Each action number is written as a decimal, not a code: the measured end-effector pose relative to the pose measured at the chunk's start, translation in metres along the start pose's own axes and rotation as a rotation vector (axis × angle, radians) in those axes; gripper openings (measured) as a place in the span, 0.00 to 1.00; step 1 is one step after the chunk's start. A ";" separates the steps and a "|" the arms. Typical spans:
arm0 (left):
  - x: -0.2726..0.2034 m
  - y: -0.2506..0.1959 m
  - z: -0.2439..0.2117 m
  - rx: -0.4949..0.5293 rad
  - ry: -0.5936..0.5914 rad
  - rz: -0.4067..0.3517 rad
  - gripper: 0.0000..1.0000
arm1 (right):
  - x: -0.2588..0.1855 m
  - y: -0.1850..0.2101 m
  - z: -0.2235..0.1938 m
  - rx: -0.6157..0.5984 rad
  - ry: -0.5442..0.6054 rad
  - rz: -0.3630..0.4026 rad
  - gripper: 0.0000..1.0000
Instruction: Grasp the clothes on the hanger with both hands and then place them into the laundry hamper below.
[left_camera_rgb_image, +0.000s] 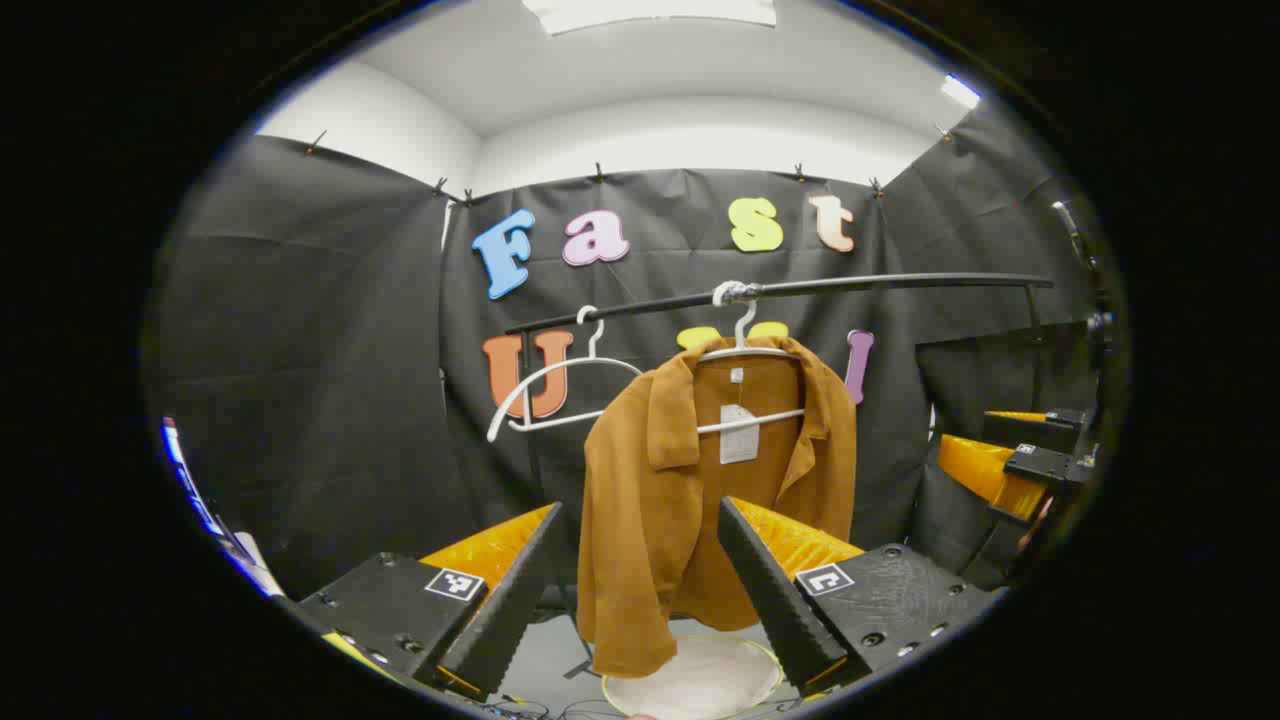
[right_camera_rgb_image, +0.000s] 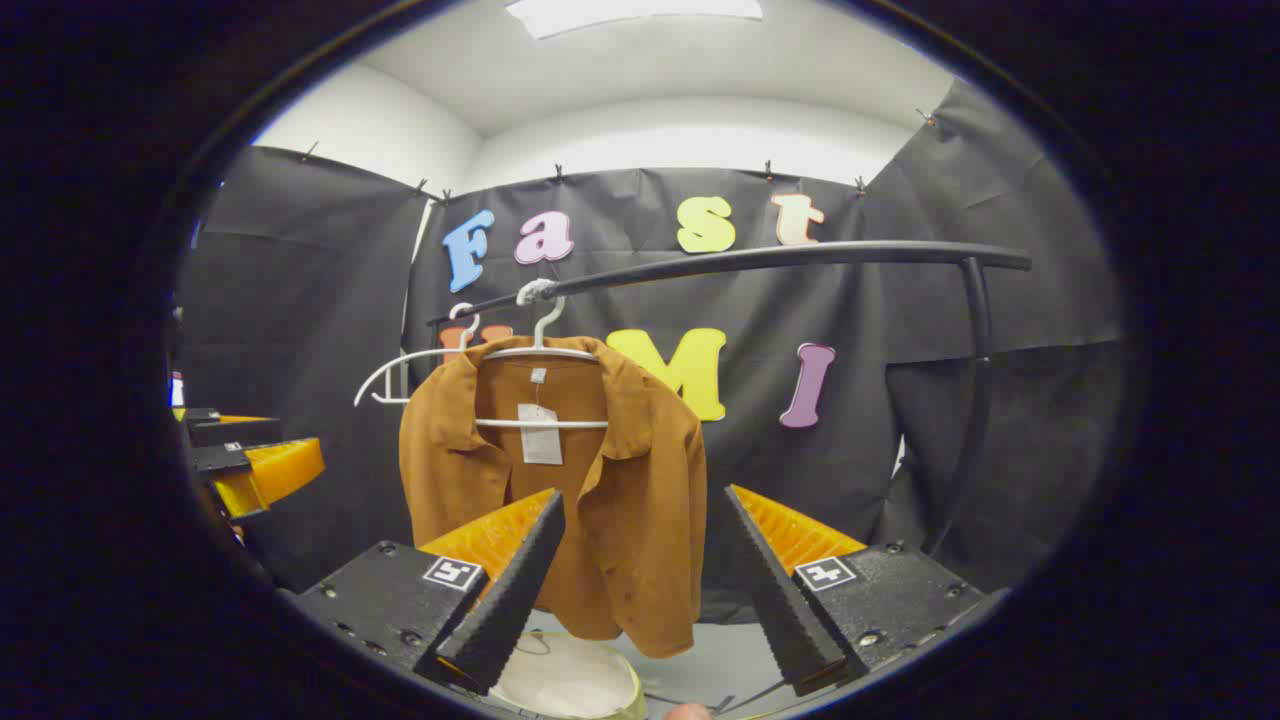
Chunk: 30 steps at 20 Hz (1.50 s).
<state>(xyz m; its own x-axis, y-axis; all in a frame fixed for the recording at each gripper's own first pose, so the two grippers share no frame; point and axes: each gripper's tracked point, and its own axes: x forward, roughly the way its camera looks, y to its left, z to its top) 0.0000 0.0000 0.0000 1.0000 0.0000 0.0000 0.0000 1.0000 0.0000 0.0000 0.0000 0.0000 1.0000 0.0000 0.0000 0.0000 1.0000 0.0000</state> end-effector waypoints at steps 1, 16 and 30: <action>0.002 -0.002 -0.003 -0.004 0.008 -0.005 0.99 | 0.001 0.000 0.001 0.005 0.001 0.000 0.99; 0.066 -0.034 -0.018 -0.038 0.056 -0.023 0.99 | 0.091 0.024 -0.029 0.120 0.113 0.080 0.99; 0.198 -0.043 -0.081 -0.005 0.178 0.057 0.91 | 0.199 0.027 -0.061 0.198 0.190 0.114 0.98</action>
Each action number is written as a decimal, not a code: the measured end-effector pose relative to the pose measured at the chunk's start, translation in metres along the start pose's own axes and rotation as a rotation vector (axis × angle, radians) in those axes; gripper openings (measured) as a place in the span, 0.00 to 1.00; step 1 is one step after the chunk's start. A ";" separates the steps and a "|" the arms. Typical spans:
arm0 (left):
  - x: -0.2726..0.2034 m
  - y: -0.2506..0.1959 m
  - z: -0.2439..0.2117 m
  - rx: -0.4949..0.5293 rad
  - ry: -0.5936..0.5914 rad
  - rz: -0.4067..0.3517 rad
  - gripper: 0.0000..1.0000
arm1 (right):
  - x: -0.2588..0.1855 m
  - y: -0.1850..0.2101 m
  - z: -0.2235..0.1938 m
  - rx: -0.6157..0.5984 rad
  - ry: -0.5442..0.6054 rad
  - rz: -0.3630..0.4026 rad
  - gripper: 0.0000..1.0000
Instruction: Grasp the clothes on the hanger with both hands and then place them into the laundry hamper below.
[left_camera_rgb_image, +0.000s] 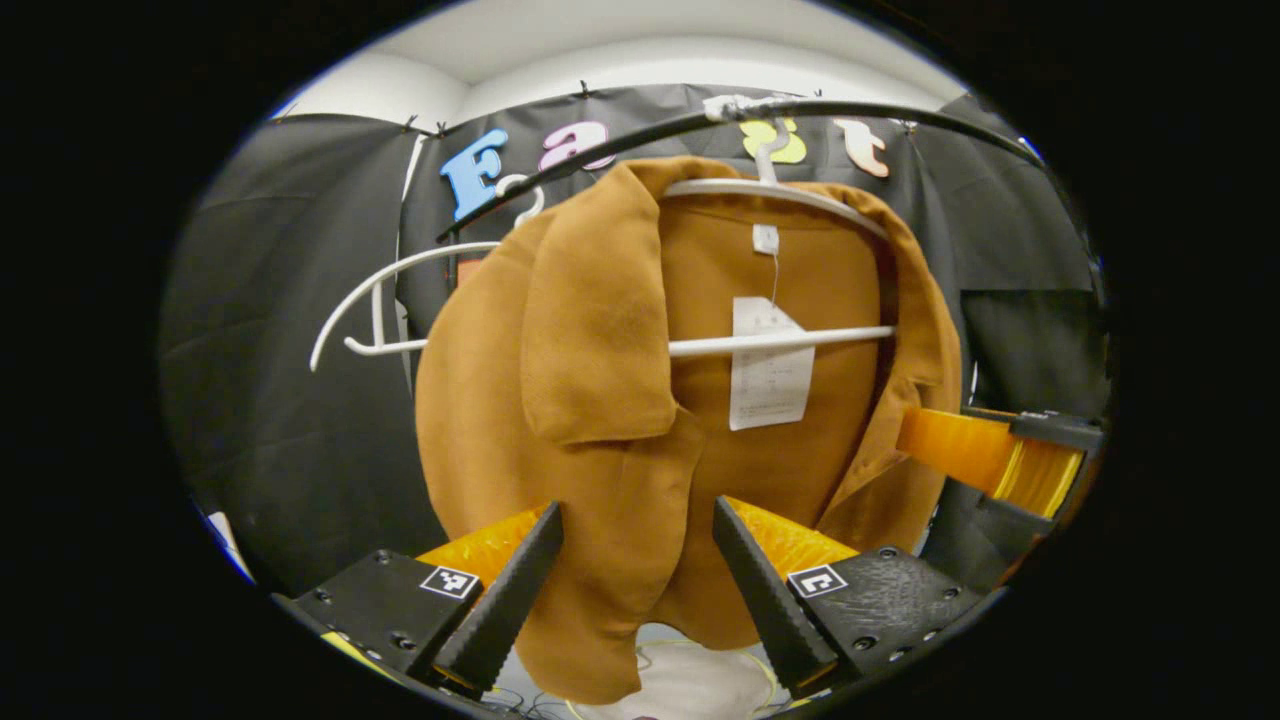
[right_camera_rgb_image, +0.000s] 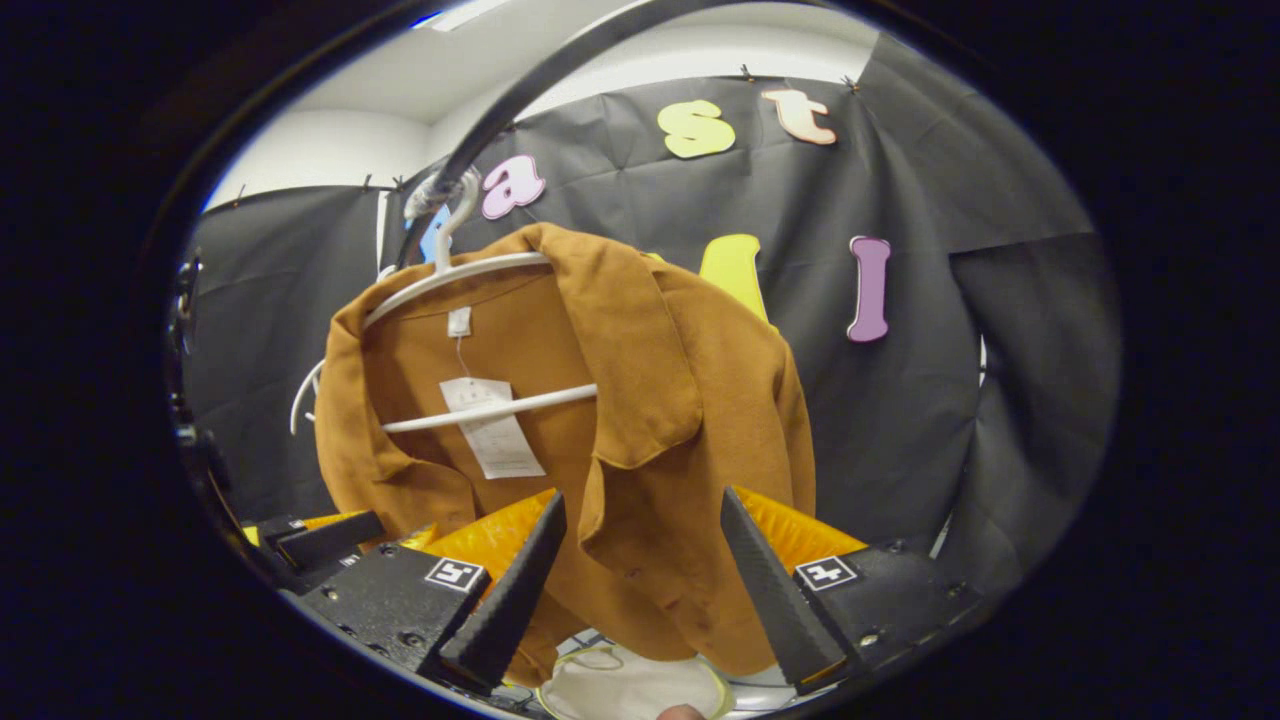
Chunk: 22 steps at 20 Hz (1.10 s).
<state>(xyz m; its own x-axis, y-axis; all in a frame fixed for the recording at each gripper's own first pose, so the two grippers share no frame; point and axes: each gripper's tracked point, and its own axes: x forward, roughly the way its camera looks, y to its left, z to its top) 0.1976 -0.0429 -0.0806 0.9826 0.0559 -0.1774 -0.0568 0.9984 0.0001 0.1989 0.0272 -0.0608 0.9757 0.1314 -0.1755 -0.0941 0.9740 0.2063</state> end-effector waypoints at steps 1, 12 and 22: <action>0.008 -0.001 -0.002 0.011 0.003 0.007 0.92 | 0.006 0.000 0.001 -0.006 0.002 0.004 0.99; 0.068 0.002 0.008 0.068 -0.046 0.063 0.98 | 0.052 0.001 0.004 0.018 0.005 0.020 1.00; 0.047 0.018 0.017 -0.051 -0.083 0.035 0.17 | 0.058 -0.034 0.017 0.102 -0.064 -0.033 0.38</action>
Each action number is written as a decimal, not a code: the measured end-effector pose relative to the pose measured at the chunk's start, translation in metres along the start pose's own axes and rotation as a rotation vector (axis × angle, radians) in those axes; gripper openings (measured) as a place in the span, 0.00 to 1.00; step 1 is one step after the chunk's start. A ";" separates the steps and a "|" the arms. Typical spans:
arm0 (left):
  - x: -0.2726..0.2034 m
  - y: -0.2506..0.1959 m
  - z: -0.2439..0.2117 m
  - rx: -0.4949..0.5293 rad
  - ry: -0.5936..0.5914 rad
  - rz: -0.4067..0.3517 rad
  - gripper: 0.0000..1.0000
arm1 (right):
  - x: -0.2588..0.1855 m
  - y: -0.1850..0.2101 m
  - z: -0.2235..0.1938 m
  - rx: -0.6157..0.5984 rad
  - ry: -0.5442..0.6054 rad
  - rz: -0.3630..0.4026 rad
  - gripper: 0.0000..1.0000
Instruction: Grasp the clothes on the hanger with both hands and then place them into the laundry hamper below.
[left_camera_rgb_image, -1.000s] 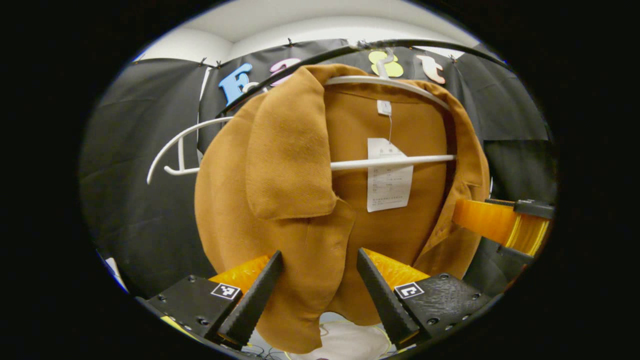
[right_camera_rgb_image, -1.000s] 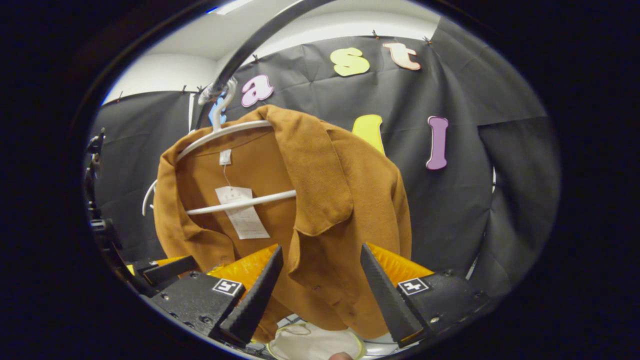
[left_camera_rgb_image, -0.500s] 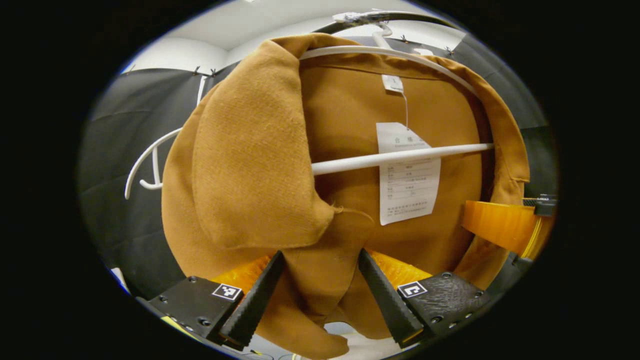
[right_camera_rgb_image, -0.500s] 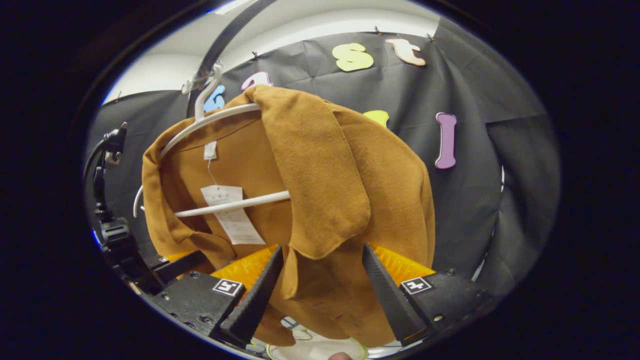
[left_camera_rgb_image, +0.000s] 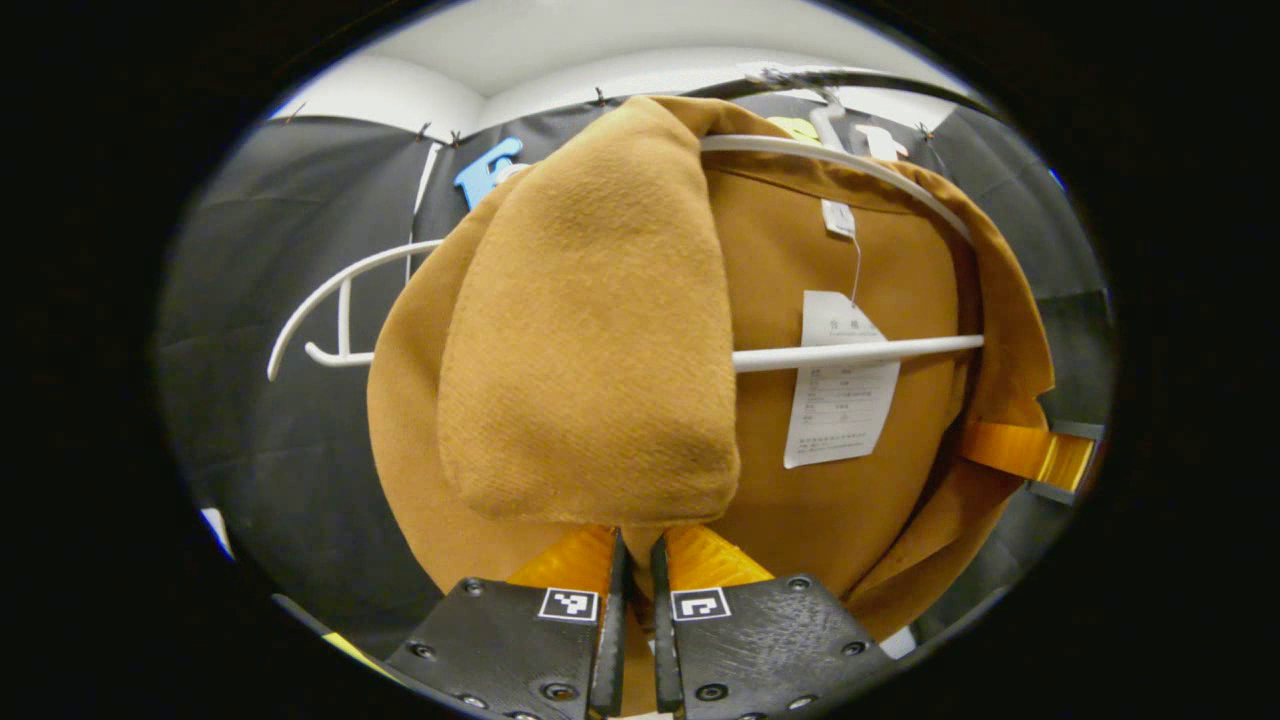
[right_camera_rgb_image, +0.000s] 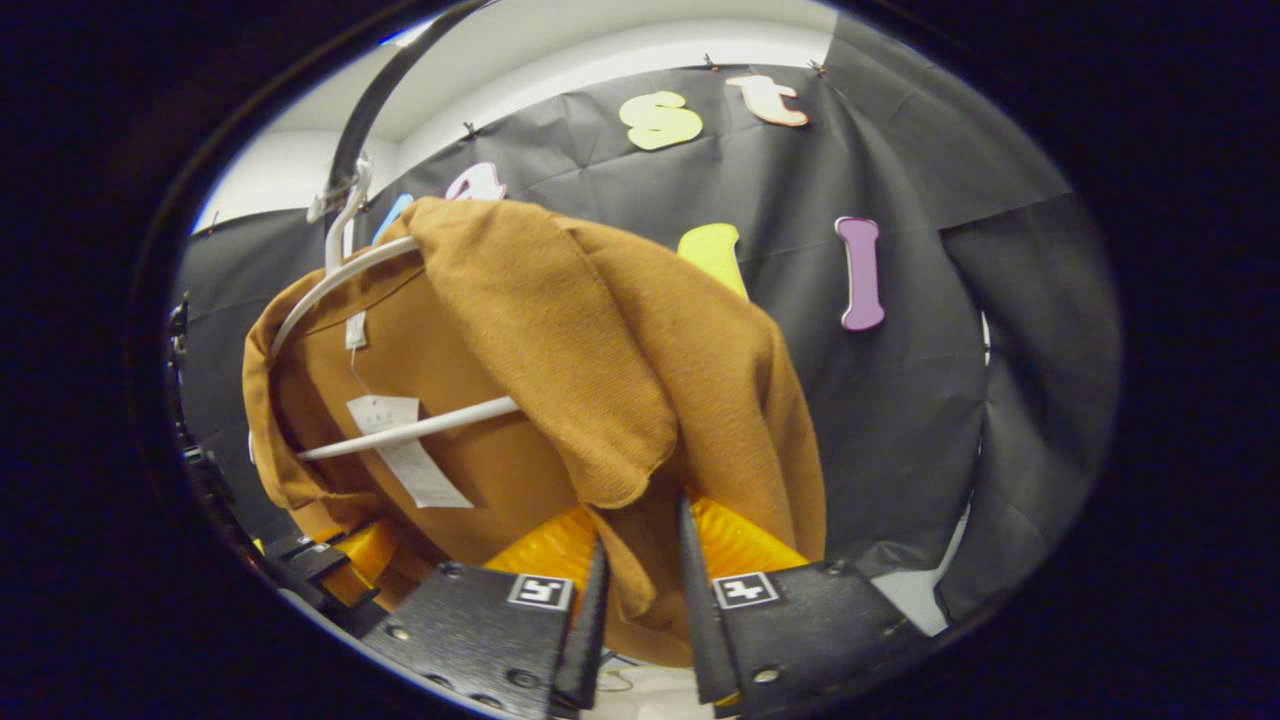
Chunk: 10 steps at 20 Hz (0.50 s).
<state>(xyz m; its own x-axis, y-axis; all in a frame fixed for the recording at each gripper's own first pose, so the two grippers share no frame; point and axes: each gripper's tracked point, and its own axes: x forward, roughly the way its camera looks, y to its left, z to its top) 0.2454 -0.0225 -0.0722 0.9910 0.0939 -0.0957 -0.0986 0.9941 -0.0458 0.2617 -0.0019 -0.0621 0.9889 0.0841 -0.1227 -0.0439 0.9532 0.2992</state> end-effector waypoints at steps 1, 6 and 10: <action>-0.006 -0.001 0.003 -0.016 -0.005 -0.010 0.12 | -0.003 -0.003 0.004 0.007 -0.013 0.001 0.21; -0.029 0.007 0.017 -0.056 -0.020 -0.045 0.06 | -0.022 -0.012 0.012 0.054 -0.048 0.014 0.10; -0.053 0.015 0.044 -0.067 -0.062 -0.065 0.06 | -0.040 -0.027 0.037 0.062 -0.115 -0.016 0.07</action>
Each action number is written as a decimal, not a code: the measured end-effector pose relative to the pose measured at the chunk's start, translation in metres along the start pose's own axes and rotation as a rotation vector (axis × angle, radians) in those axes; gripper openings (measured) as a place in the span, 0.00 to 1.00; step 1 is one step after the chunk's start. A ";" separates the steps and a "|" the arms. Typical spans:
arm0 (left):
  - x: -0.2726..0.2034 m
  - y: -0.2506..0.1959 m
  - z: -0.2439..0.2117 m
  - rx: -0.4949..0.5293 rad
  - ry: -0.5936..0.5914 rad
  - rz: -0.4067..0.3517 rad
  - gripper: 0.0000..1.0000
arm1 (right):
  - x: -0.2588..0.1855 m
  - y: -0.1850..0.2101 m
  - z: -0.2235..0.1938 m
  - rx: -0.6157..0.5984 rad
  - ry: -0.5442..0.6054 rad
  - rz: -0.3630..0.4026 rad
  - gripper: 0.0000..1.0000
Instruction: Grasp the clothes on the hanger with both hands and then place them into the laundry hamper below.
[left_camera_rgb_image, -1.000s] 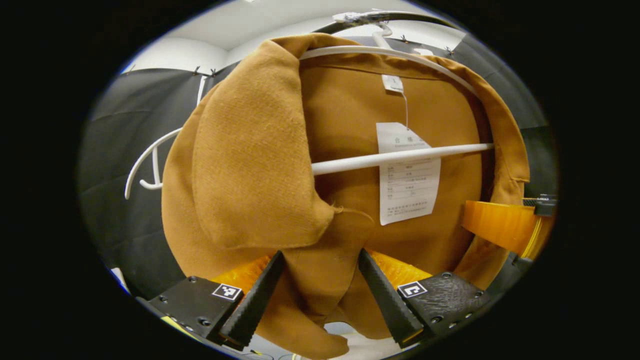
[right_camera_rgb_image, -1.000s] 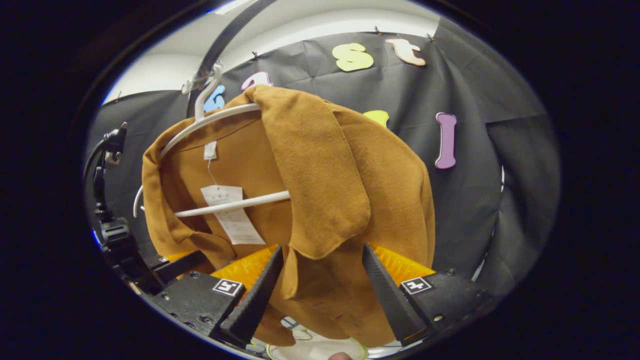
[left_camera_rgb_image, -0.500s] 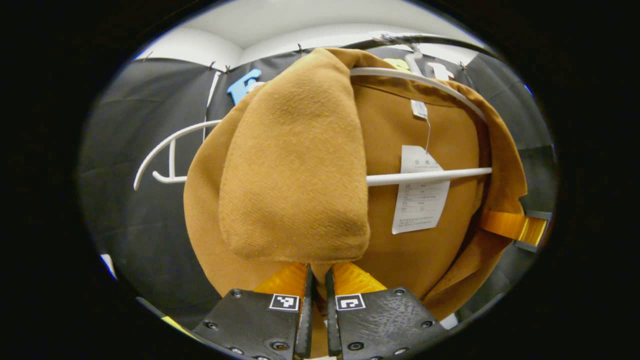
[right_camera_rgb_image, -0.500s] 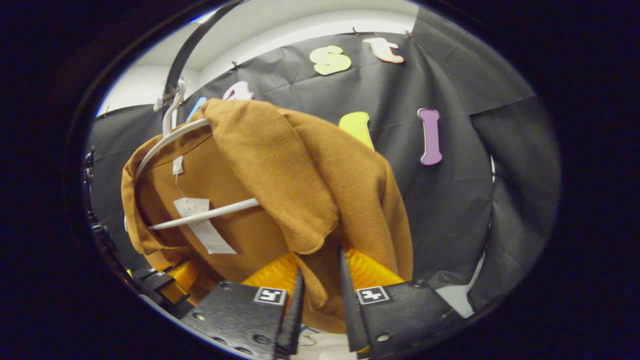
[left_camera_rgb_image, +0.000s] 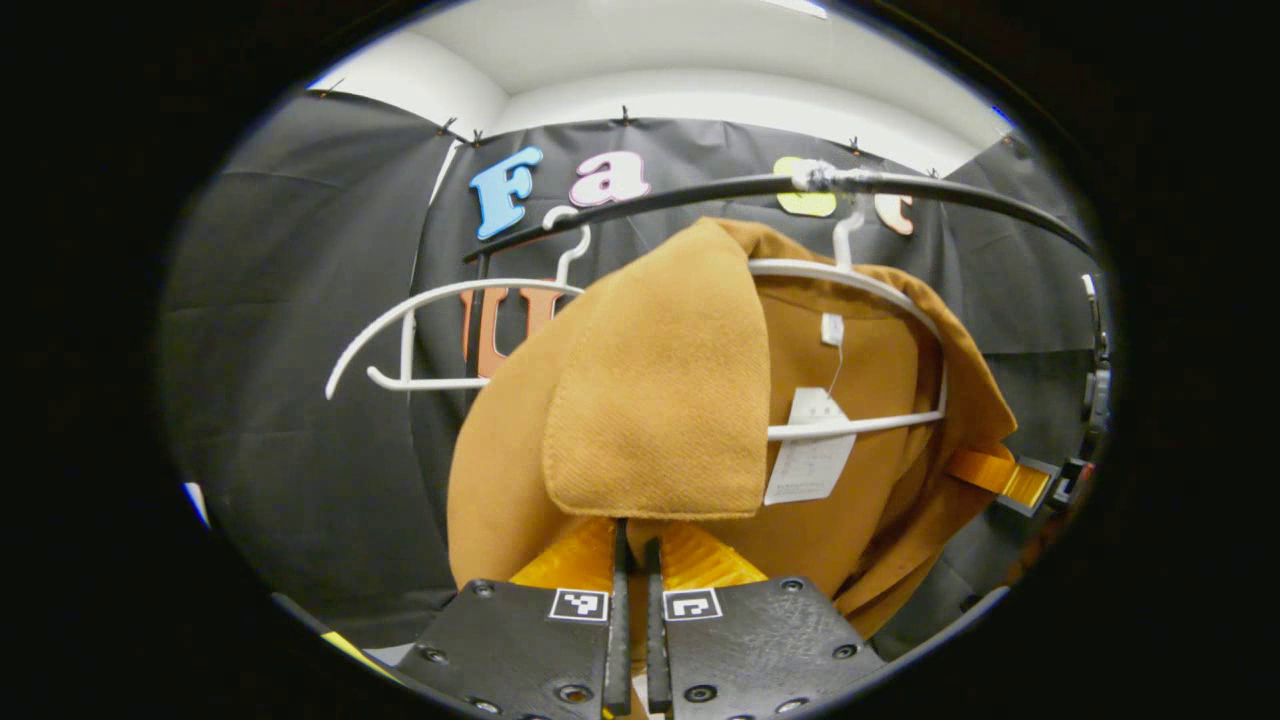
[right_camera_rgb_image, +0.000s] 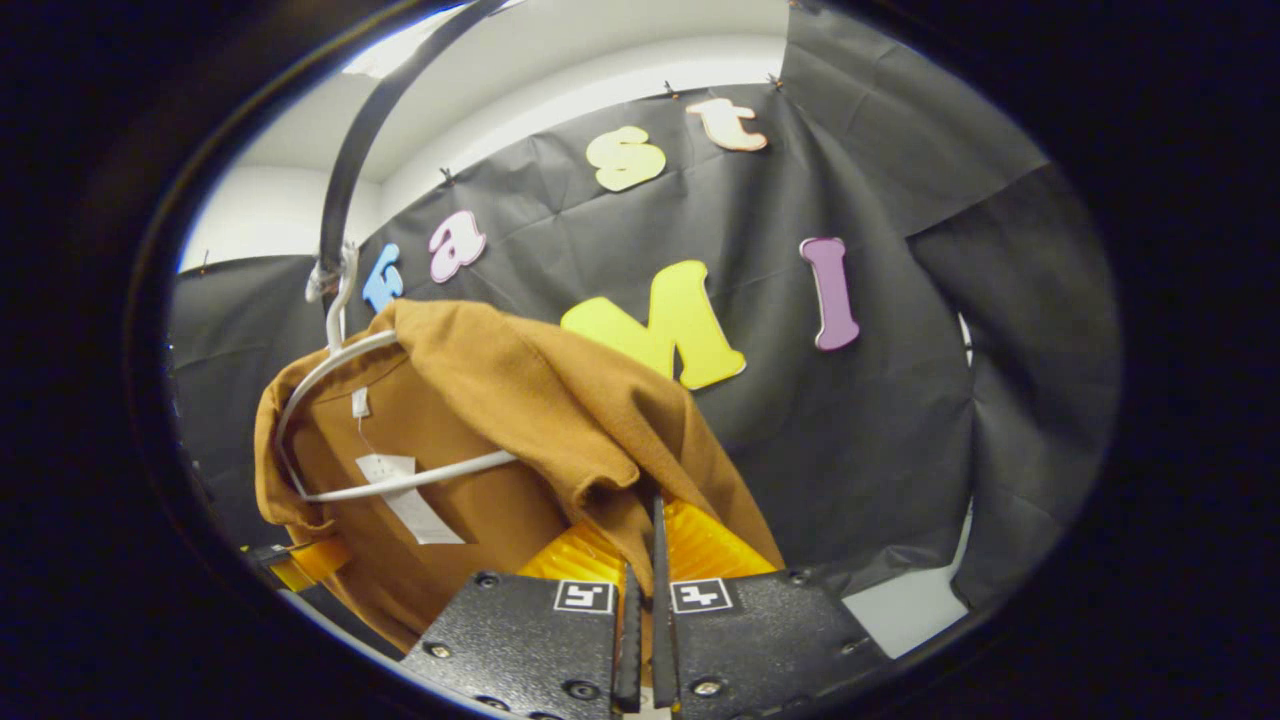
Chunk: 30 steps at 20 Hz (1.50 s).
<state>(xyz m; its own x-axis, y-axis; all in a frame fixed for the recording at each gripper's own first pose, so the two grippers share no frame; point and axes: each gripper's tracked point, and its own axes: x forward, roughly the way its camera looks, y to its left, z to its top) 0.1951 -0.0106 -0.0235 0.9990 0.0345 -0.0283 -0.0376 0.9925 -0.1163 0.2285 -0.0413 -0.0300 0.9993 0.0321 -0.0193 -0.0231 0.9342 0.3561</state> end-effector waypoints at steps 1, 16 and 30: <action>-0.005 0.004 0.010 0.005 -0.018 0.003 0.10 | -0.001 -0.003 0.006 0.000 -0.015 -0.006 0.07; -0.019 0.067 0.061 -0.132 -0.020 0.048 0.00 | 0.006 -0.019 0.063 0.266 -0.096 0.064 0.05; 0.018 0.095 0.077 -0.145 -0.011 0.019 0.00 | 0.049 -0.037 0.108 0.348 -0.151 0.080 0.04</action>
<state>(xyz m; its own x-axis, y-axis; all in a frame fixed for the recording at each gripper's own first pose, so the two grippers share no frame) 0.2119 0.0934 0.0412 0.9983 0.0550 -0.0210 -0.0586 0.9642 -0.2584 0.2814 -0.1128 0.0569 0.9884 0.0230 0.1501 -0.1158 0.7534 0.6473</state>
